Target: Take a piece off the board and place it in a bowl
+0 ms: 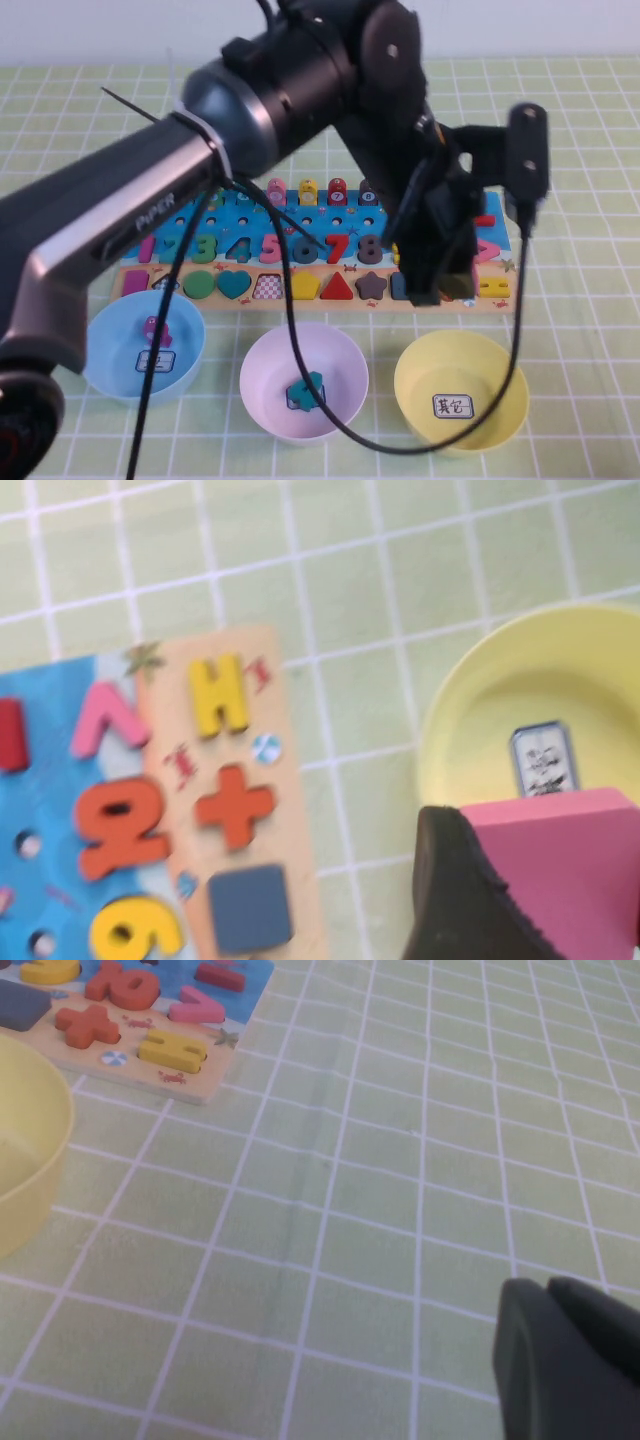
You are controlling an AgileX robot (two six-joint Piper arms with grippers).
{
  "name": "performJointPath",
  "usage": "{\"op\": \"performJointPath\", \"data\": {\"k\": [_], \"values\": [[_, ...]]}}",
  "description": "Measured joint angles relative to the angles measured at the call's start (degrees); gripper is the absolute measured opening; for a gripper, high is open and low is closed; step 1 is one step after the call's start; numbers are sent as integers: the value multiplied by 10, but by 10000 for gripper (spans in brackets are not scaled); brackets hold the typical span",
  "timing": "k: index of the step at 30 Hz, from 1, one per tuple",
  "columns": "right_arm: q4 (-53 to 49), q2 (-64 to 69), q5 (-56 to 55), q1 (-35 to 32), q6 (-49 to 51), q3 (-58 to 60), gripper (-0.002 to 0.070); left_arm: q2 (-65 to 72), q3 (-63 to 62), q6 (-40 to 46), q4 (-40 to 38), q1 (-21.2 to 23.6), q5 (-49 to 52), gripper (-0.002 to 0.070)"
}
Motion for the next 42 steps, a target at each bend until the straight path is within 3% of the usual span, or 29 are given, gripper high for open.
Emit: {"op": "performJointPath", "data": {"k": [8,17,42], "values": [[0,0,0,0,0,0,-18,-1,16,-26,17,-45,1,288],[0,0,0,0,0,0,-18,1,116,33,19,-46,-1,288],[0,0,0,0,0,0,-18,82,119,76,18,-48,-80,288]]}}
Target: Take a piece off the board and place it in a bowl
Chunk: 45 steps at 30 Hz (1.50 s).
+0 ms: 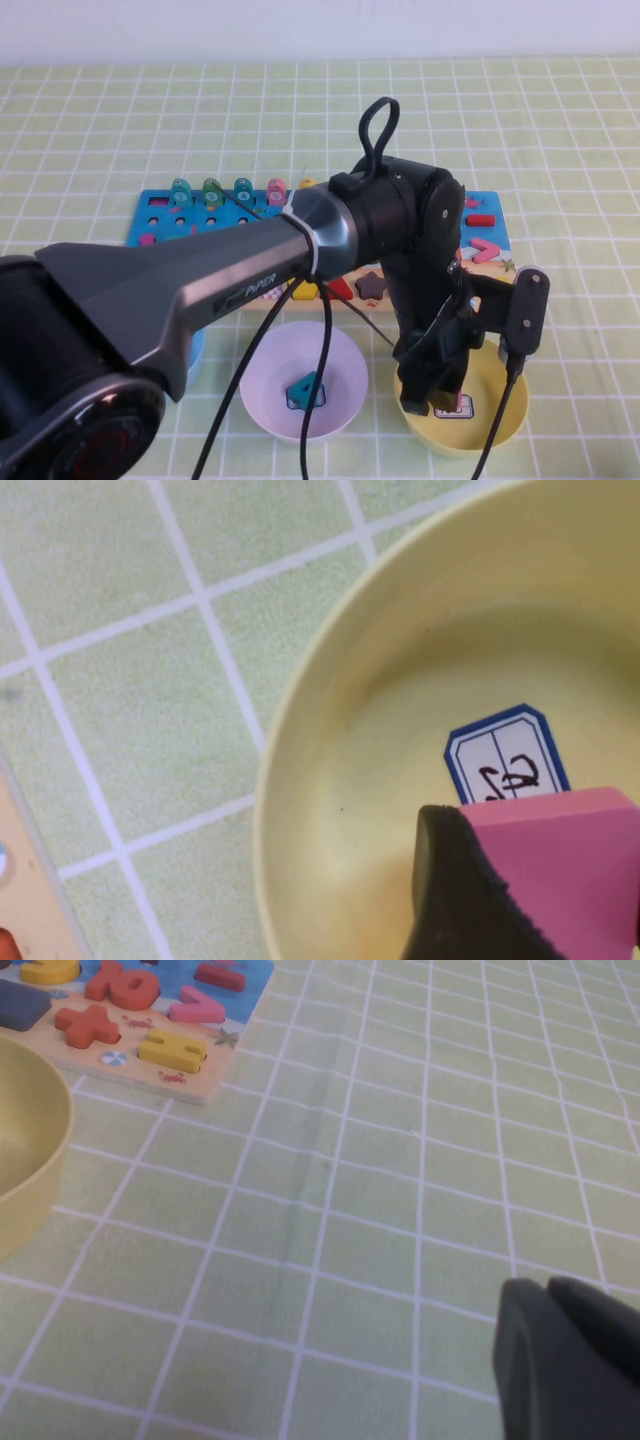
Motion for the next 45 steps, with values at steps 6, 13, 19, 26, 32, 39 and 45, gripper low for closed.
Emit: {"op": "performJointPath", "data": {"k": [6,13,19,26,32,39,45], "values": [[0,0,0,0,0,0,-18,0,0,-24,0,-1,-16,288],[0,0,0,0,0,0,-18,0,0,-44,0,-1,-21,383],[0,0,0,0,0,0,-18,0,-17,-74,6,-1,-1,428],[0,0,0,0,0,0,-18,-18,-131,-257,133,-1,67,88],[0,0,0,0,0,0,-18,-117,-150,-315,122,23,58,6],[0,0,0,0,0,0,-18,-272,1,-324,85,51,-86,-1],[0,0,0,0,0,0,-18,-420,236,-371,88,54,-283,-1]]}}
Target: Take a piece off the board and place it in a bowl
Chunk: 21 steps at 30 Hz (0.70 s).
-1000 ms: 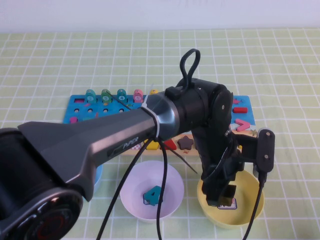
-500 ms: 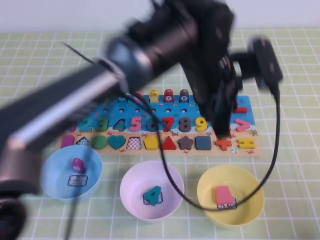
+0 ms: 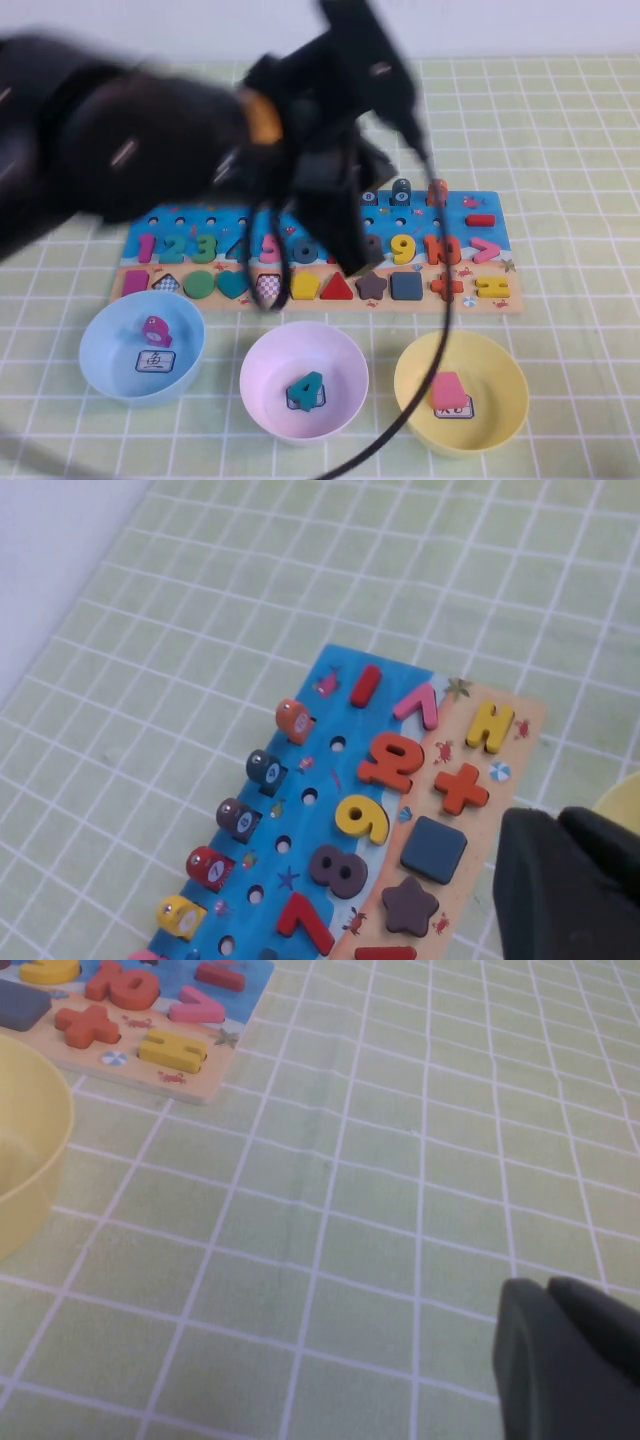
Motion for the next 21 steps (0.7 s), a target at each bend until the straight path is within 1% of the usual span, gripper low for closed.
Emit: {"op": "performJointPath", "data": {"k": [3,8,15,19,21], "values": [[0,0,0,0,0,0,-18,-69,87,-45,9,0,-75,-1],[0,0,0,0,0,0,-18,-170,186,-121,18,16,-120,-2],[0,0,0,0,0,0,-18,-265,324,-144,19,80,-230,-2],[0,0,0,0,0,0,-18,-302,398,-165,-15,109,-288,-3],[0,0,0,0,0,0,-18,-323,454,-169,-29,112,-358,-4]]}}
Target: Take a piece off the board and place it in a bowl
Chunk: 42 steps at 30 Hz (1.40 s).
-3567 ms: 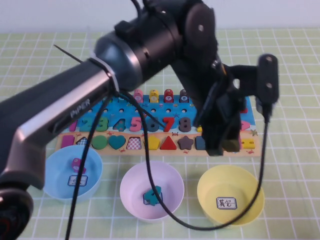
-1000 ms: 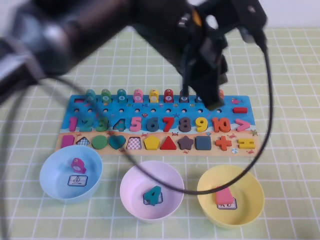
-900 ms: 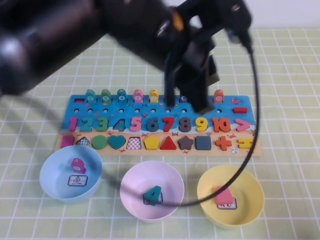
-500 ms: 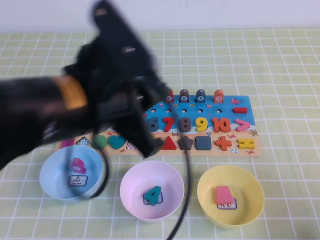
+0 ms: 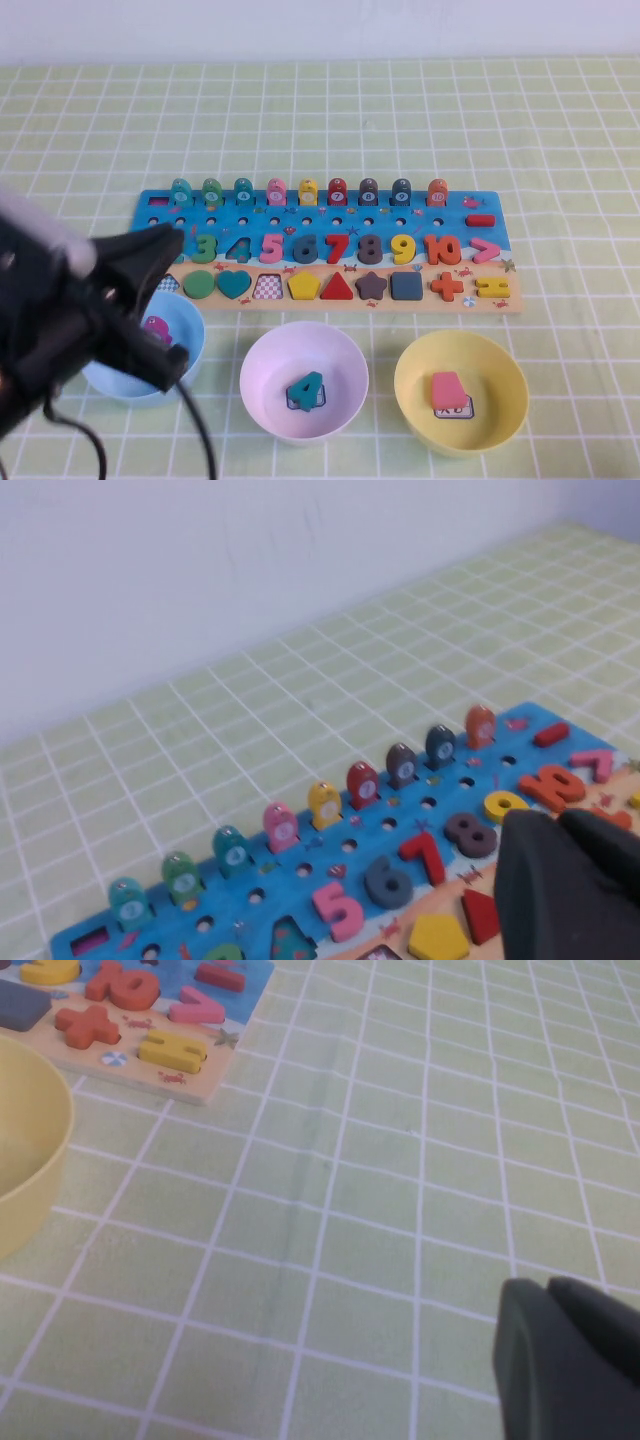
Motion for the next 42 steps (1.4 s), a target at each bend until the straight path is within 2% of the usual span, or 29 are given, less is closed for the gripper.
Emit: {"op": "performJointPath", "data": {"k": [7,9,12,19,22,26,30,34,37,42], "values": [[0,0,0,0,0,0,-18,-74,238,-3,-5,2,-353,-4],[0,0,0,0,0,0,-18,-100,282,-5,-8,2,-406,-4],[0,0,0,0,0,0,-18,-138,310,-6,-30,2,-421,-4],[0,0,0,0,0,0,-18,-236,314,44,-104,16,-302,-4],[0,0,0,0,0,0,-18,-282,314,78,-109,55,-226,-4],[0,0,0,0,0,0,-18,-343,314,77,-102,126,-130,-4],[0,0,0,0,0,0,-18,-391,314,0,-6,192,-44,-4],[0,0,0,0,0,0,-18,-421,314,-163,125,235,54,-4],[0,0,0,0,0,0,-18,-431,315,-185,147,243,95,-4],[0,0,0,0,0,0,-18,-431,315,-152,129,244,132,-4]]}}
